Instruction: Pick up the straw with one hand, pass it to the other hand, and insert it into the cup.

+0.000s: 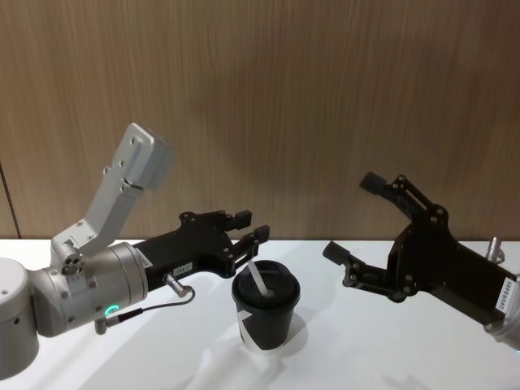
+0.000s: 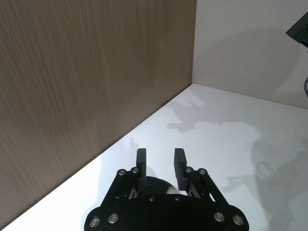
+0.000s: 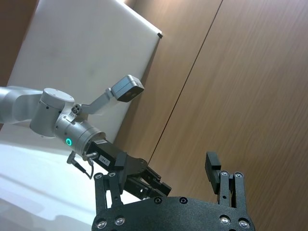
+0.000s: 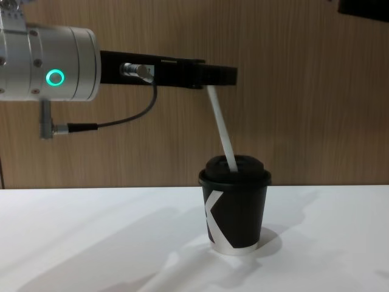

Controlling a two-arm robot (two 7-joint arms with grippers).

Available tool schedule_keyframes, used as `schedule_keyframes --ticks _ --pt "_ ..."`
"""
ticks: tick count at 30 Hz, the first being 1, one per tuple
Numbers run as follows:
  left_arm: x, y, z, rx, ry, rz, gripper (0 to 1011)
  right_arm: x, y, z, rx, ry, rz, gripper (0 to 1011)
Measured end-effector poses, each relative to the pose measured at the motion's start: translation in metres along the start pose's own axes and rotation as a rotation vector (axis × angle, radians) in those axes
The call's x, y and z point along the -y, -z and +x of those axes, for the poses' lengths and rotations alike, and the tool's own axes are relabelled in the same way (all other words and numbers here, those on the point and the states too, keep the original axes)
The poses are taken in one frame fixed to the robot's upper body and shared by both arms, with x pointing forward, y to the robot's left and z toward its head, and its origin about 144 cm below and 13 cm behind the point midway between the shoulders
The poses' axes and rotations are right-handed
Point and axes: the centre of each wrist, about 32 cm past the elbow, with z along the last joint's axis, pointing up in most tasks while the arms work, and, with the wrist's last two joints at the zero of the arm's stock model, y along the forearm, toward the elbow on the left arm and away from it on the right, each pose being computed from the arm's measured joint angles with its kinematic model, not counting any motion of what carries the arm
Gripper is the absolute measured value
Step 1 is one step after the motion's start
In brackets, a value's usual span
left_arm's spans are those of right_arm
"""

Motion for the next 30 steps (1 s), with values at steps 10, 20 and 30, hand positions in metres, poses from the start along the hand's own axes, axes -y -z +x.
schedule_keyframes --ticks 10,20,30 --pt "0.001 0.001 0.0 -0.004 0.002 0.002 662 0.0 0.0 0.0 0.0 0.0 0.0 1001" --pt "0.0 0.002 0.0 -0.004 0.002 -0.006 941 -0.003 -0.001 -0.001 -0.014 0.028 0.007 1001" --pt "-0.007 0.008 -0.005 0.024 -0.003 -0.076 1003 -0.014 -0.009 -0.008 -0.089 0.156 0.003 1001"
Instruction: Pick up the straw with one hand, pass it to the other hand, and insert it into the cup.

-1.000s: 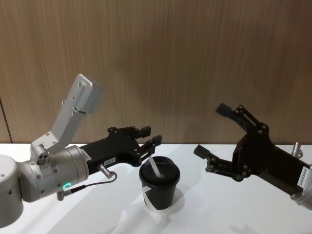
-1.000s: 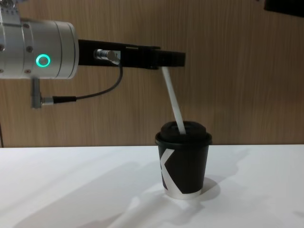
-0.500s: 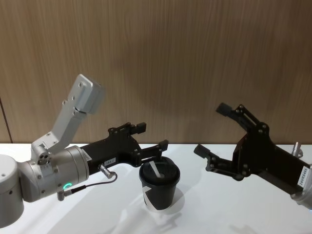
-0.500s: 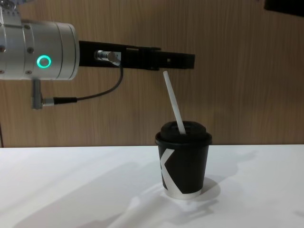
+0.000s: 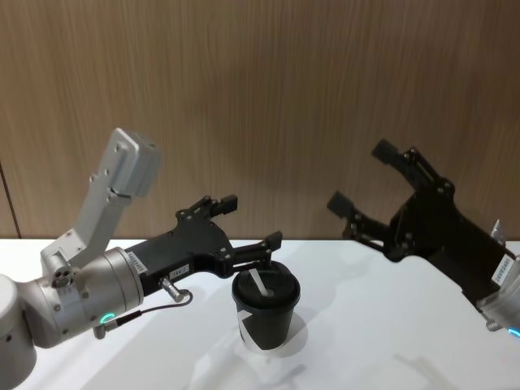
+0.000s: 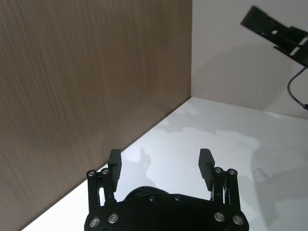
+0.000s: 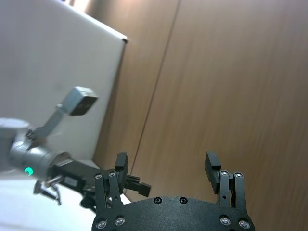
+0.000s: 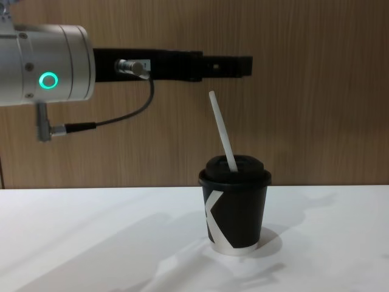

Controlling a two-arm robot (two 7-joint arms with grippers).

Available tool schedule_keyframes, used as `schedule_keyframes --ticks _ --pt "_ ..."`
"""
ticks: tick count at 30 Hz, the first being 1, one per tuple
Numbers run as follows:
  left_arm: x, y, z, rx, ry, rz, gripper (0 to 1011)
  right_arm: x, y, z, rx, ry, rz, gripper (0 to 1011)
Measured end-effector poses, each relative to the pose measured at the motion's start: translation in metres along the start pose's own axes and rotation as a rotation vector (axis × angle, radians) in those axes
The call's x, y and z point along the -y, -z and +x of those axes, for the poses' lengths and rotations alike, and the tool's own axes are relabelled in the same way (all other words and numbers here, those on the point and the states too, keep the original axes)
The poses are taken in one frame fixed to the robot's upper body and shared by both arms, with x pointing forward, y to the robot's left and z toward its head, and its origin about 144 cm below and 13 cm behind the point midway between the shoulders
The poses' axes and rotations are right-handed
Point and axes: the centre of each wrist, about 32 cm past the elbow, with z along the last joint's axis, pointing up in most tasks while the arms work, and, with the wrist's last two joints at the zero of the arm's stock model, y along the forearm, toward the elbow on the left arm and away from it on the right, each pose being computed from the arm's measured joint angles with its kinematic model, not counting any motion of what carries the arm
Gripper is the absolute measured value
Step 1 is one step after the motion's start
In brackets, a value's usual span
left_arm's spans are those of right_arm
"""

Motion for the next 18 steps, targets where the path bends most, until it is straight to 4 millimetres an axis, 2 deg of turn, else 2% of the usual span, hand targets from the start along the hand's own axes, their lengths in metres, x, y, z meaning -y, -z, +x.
schedule_keyframes --ticks 11,18 --pt "-0.008 0.002 -0.008 0.055 -0.014 -0.107 1003 -0.014 -0.008 -0.01 -0.113 0.156 -0.033 1001" --pt "-0.01 0.004 -0.014 0.099 -0.046 -0.186 1003 -0.017 -0.008 -0.012 -0.152 0.172 -0.066 1001"
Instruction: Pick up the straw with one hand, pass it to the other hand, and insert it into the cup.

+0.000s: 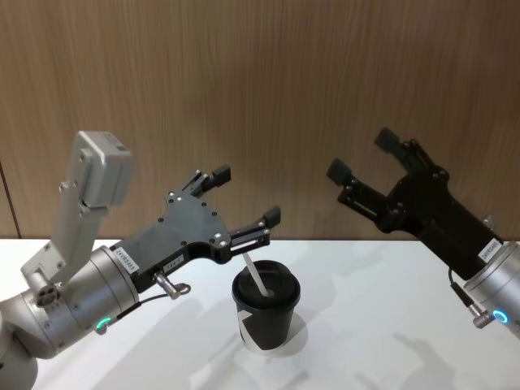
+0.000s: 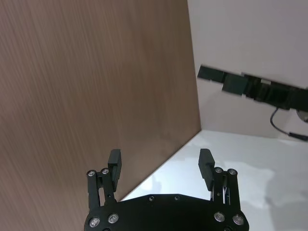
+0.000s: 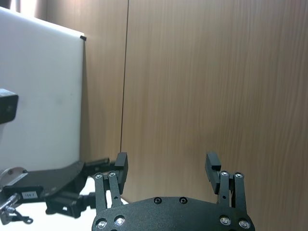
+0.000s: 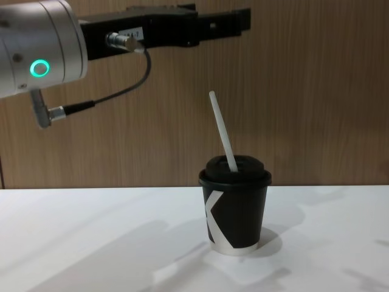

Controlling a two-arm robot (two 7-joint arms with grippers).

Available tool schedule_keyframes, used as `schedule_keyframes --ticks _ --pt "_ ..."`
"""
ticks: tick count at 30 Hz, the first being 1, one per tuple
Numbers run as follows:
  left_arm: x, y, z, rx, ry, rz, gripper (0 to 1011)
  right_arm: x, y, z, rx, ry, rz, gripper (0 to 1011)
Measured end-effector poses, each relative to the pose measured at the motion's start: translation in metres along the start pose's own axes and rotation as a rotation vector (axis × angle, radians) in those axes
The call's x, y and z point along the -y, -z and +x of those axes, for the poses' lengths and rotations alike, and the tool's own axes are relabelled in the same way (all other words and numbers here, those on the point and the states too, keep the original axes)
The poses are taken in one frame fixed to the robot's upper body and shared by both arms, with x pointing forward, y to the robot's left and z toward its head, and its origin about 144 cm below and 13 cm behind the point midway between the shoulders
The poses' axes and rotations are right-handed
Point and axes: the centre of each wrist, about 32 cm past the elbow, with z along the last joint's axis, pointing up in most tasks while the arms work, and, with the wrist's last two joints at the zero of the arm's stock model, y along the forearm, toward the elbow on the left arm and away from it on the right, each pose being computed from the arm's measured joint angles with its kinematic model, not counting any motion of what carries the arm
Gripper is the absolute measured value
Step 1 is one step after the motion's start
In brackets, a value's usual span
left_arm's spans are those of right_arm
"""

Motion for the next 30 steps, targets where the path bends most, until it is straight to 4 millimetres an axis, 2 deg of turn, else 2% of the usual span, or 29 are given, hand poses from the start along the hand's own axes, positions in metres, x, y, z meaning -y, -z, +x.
schedule_keyframes --ticks 30 --pt "0.003 0.001 -0.015 0.077 -0.094 -0.128 1003 0.011 0.008 -0.004 -0.066 -0.04 -0.098 1001"
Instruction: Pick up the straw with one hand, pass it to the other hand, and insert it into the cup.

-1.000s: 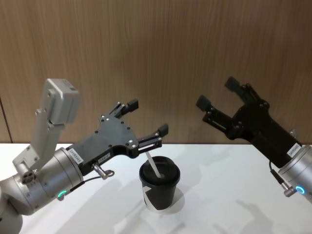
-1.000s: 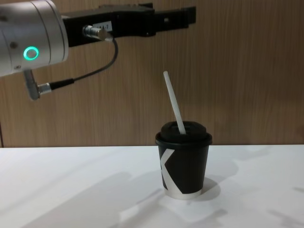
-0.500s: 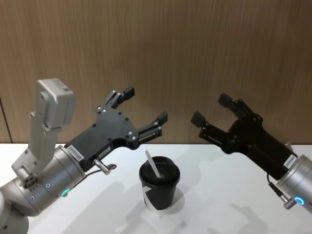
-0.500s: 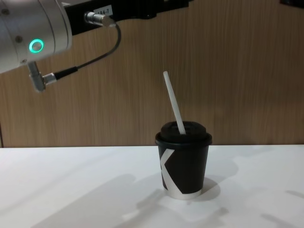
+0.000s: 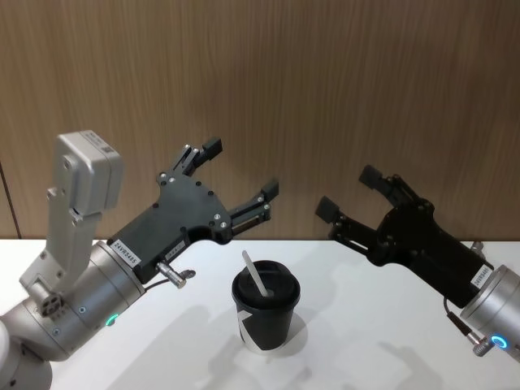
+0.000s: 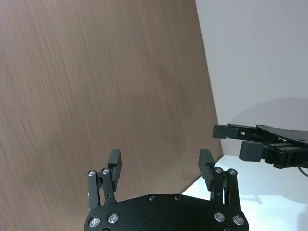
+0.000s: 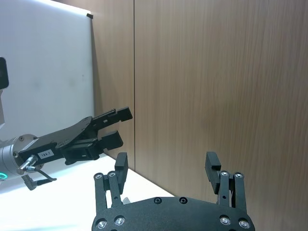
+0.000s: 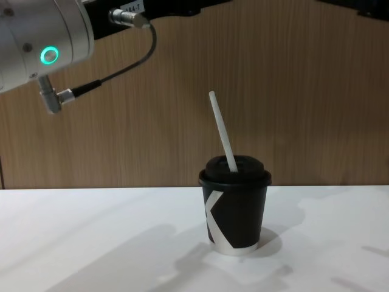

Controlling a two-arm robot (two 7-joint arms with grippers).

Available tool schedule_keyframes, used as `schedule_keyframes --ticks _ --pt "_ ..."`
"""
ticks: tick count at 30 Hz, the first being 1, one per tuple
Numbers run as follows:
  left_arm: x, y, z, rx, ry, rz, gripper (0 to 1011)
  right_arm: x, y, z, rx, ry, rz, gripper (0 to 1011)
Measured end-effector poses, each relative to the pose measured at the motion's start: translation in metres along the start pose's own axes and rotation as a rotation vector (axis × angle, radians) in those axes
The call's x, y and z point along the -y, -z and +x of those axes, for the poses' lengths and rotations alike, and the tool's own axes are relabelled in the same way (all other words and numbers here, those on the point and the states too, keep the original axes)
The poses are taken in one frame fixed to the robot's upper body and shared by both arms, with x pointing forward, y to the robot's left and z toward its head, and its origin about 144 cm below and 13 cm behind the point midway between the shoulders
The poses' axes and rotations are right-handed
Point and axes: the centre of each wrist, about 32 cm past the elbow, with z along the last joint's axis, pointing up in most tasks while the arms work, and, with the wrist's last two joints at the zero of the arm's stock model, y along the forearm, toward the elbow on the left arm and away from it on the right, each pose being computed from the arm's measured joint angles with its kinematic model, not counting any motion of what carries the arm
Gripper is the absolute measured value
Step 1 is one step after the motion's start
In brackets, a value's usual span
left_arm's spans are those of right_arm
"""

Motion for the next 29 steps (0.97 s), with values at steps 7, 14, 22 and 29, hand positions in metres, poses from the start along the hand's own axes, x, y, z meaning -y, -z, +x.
schedule_keyframes --ticks 7,14,22,29 --pt "0.0001 0.0 -0.0007 0.003 -0.005 -0.006 1003 0.0006 0.0004 -0.0002 -0.003 -0.003 -0.004 1001" --pt "0.0003 -0.0001 -0.001 0.005 -0.007 -0.009 1003 0.0008 0.0005 -0.0004 -0.004 -0.004 -0.007 1001" --pt "0.0003 -0.0002 -0.0013 0.006 -0.009 -0.012 1003 0.001 0.0007 -0.0005 -0.005 -0.006 -0.008 1001" --pt "0.0003 -0.0001 -0.0015 0.007 -0.01 -0.012 1003 0.0012 0.0009 -0.0005 -0.007 -0.006 -0.009 1001"
